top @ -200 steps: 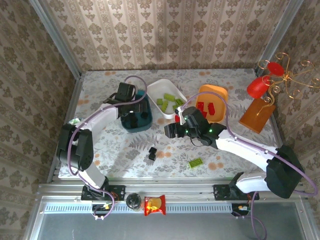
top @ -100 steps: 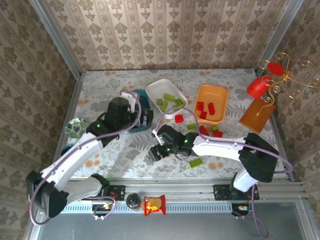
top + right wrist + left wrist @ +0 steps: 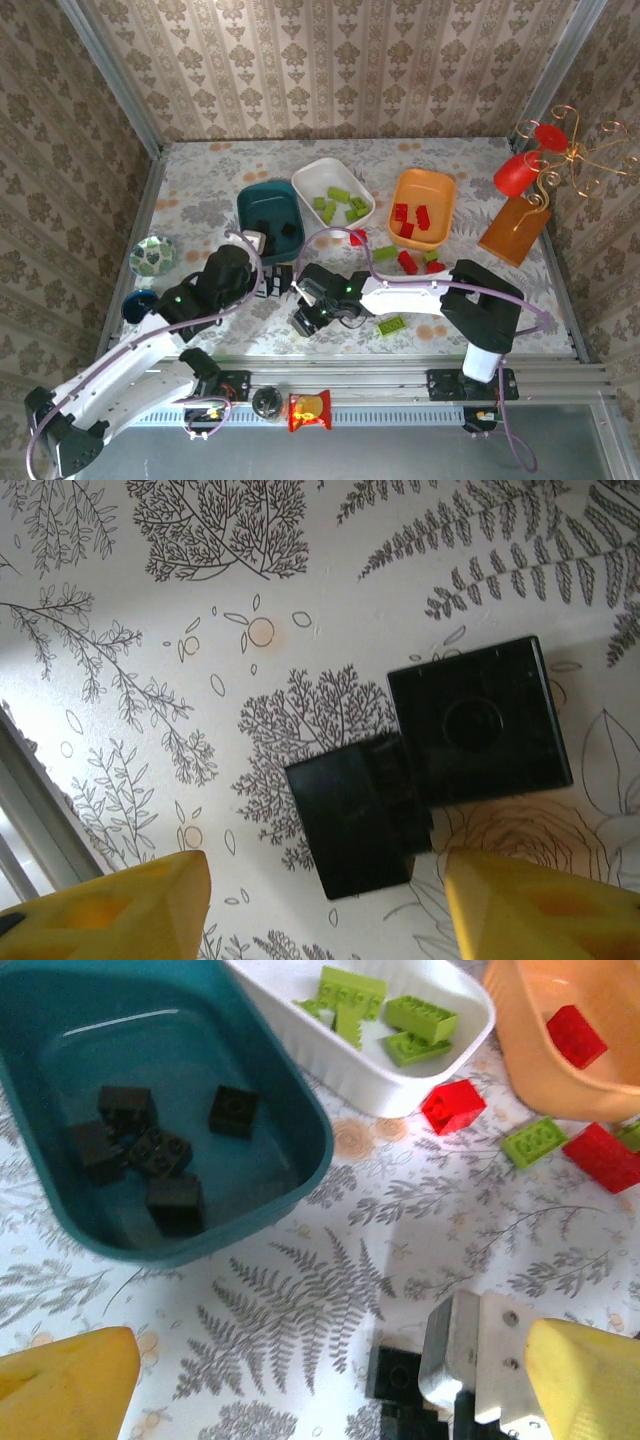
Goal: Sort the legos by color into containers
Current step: Pick up the lego from the bottom-center of the table, then place the lego in the container.
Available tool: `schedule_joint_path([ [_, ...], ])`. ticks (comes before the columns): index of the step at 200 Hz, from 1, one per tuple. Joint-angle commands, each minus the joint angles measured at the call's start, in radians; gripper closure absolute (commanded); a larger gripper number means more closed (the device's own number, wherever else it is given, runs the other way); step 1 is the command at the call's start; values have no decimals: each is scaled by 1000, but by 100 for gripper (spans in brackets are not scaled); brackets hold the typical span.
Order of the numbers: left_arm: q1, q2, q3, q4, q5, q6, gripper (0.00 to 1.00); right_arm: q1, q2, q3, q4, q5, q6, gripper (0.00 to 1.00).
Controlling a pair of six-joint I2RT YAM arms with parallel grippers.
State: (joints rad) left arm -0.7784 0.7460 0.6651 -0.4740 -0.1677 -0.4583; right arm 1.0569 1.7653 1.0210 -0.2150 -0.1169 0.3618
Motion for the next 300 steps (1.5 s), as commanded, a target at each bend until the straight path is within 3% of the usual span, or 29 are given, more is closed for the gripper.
schedule_joint_path([
  [1, -4, -49, -22, -57, -42, -49, 0, 3, 37, 46, 5, 24, -15, 38],
  [49, -4, -108, -51, -106, -57, -78, 0, 3, 72, 64, 0, 14, -27, 60],
  [95, -3, -114, -55, -107, -62, -78, 0, 2, 48, 31, 12, -33, -31, 74],
  [151, -4, -135, -57, -142, -102, -74, 0, -14, -172, -7, -27, -86, -48, 76],
  [187, -3, -158, -68, -146, -115, -90, 0, -153, -246, 86, -44, -110, -61, 77],
  [238, -5, -136, -96, -112, -69, -115, 0, -300, 43, 461, -69, -101, -72, 77],
  [271, -10, -118, -112, -94, -52, -130, 0, -339, 292, 719, -165, -52, -71, 77],
  [300, -11, -92, -130, -63, -32, -138, 0, -352, 403, 830, -197, -46, -54, 73],
])
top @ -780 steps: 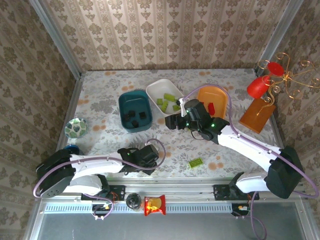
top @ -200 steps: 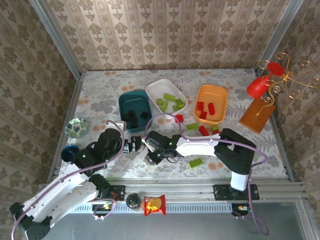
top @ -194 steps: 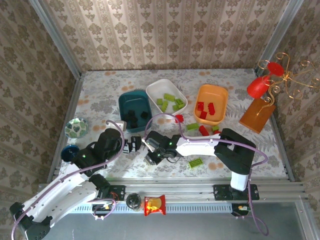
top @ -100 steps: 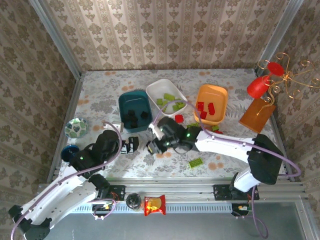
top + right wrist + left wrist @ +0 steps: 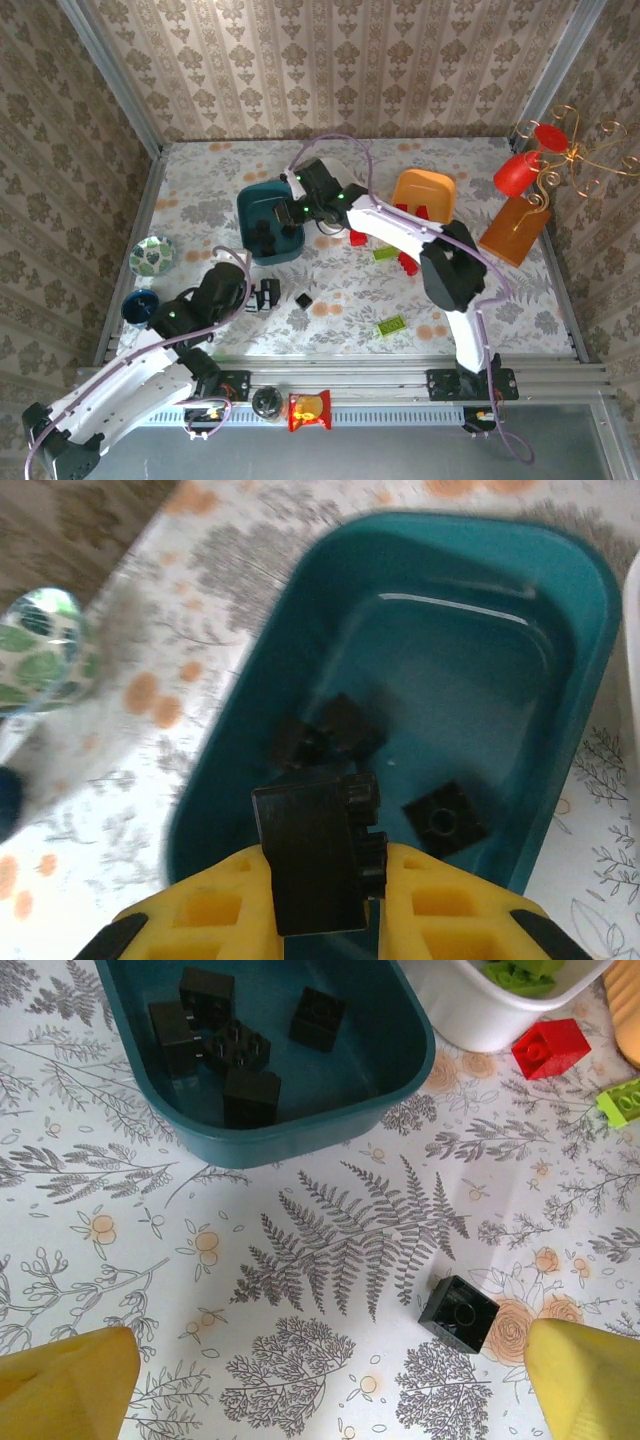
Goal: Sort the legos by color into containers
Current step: Place the lego in the container, then pick up the lego from the middle-left of the table.
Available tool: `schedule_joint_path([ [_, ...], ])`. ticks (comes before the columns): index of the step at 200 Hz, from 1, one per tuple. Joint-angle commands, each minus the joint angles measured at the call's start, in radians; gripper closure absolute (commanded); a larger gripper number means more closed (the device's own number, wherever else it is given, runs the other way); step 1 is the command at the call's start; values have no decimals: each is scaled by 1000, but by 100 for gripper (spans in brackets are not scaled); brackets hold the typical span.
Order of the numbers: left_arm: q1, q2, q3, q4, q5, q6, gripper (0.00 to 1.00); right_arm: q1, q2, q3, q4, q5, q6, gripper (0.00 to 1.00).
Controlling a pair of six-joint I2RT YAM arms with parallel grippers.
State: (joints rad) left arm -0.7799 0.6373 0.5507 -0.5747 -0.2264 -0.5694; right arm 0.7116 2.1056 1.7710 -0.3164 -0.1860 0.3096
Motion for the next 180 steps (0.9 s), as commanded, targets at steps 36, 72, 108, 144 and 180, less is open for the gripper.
schedule_joint_path([
  [36, -12, 77, -22, 89, 55, -20, 0, -11, 34, 78, -64, 16, 20, 37],
  [72, -19, 164, -35, 185, 113, 2, 1, -11, -145, -105, 37, 49, 43, 30],
  [108, -45, 321, -23, 296, 206, 39, 5, -11, -381, -412, 177, 96, 97, 28],
  [144, -113, 536, 24, 364, 255, 66, 13, -11, -555, -639, 211, 137, 117, 27],
  [180, -148, 685, 65, 361, 201, 67, 21, -11, -674, -775, 216, 149, 140, 26],
])
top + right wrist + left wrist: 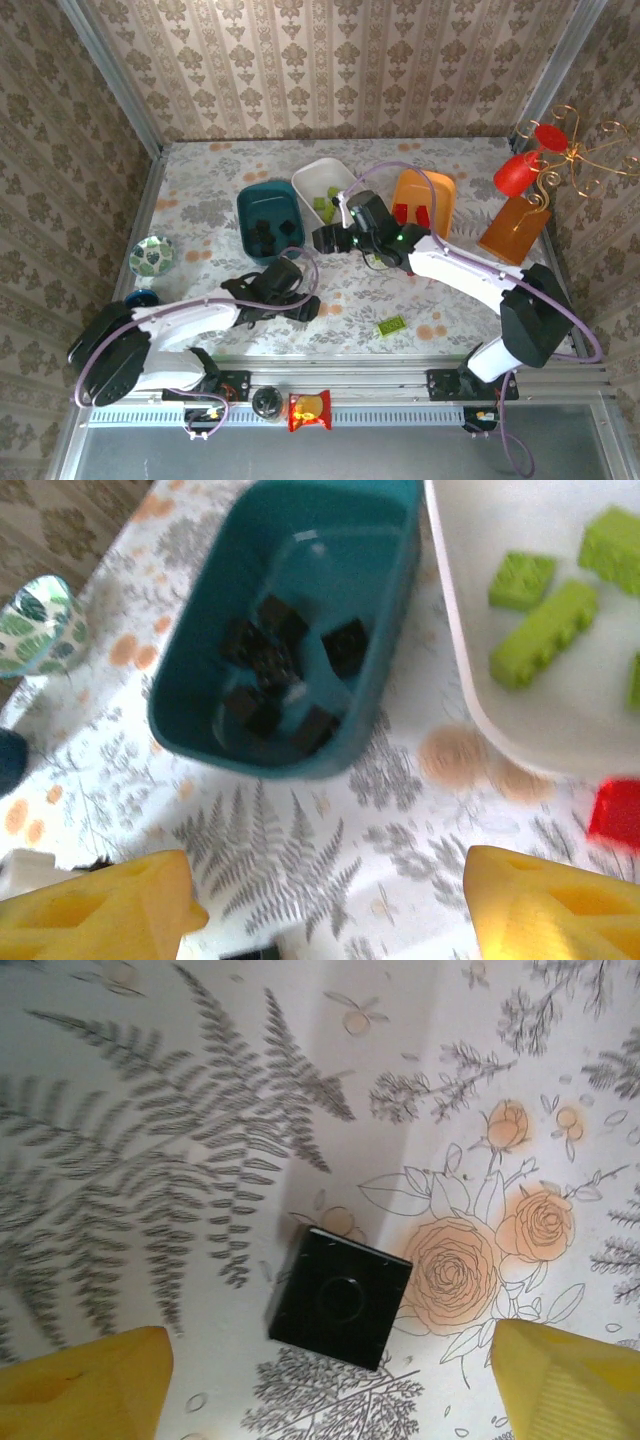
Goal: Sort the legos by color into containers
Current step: Pick up the lego from the middle-left of the table.
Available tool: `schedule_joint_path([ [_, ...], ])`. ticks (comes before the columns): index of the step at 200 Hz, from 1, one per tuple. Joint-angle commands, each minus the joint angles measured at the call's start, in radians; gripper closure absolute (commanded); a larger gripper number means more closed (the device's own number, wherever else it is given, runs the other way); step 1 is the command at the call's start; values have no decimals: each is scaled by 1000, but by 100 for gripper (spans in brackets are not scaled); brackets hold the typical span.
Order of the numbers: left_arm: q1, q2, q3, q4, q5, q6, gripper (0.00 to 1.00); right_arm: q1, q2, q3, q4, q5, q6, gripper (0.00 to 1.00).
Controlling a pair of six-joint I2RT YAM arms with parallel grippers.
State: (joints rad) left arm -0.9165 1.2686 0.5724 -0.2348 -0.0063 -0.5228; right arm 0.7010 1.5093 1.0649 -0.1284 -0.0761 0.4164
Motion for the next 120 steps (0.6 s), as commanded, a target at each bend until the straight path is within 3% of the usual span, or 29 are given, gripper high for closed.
schedule_joint_path([
  [1, -11, 54, 44, 20, -21, 20, 22, 0, -80, -72, 28, 39, 34, 26],
  [61, -35, 145, 72, 18, -59, 43, 35, 0, -176, -135, 26, 65, 36, 26],
  [120, -77, 186, 88, 14, -90, 42, 56, -2, -183, -146, 26, 77, 36, 25],
])
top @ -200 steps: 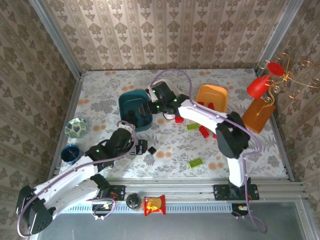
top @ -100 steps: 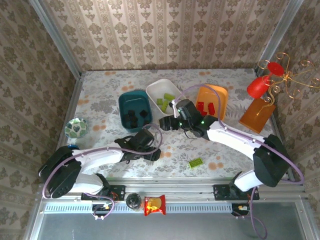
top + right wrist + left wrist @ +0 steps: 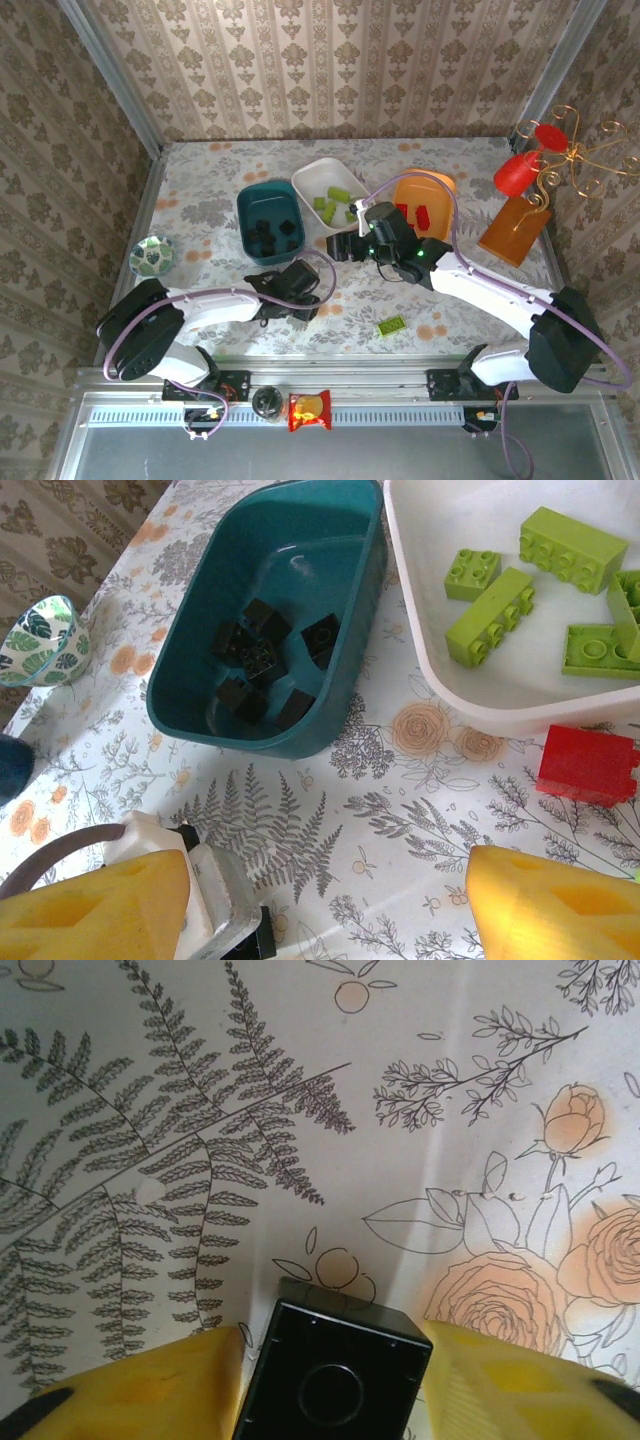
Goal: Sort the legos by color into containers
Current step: Pick up the lego from the middle-left of the table, then place the lego in the container.
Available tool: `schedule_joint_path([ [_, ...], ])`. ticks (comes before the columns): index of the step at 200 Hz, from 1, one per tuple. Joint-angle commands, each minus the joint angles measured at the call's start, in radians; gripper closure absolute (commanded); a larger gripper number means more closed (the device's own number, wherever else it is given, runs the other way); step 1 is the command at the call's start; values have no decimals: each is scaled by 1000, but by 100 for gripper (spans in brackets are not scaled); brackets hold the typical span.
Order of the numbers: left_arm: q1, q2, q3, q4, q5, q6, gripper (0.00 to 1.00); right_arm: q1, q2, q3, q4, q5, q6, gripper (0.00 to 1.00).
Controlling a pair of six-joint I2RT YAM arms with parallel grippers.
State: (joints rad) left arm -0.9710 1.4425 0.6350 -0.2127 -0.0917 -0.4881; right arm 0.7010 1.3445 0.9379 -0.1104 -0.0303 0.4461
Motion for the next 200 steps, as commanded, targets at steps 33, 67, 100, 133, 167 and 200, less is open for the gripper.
schedule_joint_path([
  [33, -11, -102, 36, -74, -65, 14, 62, -3, -35, -34, 9, 38, 9, 25],
  [67, 117, -290, 84, -149, -85, 66, 64, -4, -59, -51, 10, 46, 15, 25],
  [100, 348, -331, 166, -135, -30, 122, 64, -5, -60, -60, 7, 52, 17, 25],
  [133, 494, -177, 269, -58, 25, 154, 64, -5, -57, -73, 2, 52, 25, 25],
  [167, 570, 30, 385, -32, 50, 167, 64, -5, -73, -91, -16, 53, 30, 25],
  [200, 578, 162, 479, -47, 60, 178, 49, -5, -98, -120, -26, 58, 37, 25],
])
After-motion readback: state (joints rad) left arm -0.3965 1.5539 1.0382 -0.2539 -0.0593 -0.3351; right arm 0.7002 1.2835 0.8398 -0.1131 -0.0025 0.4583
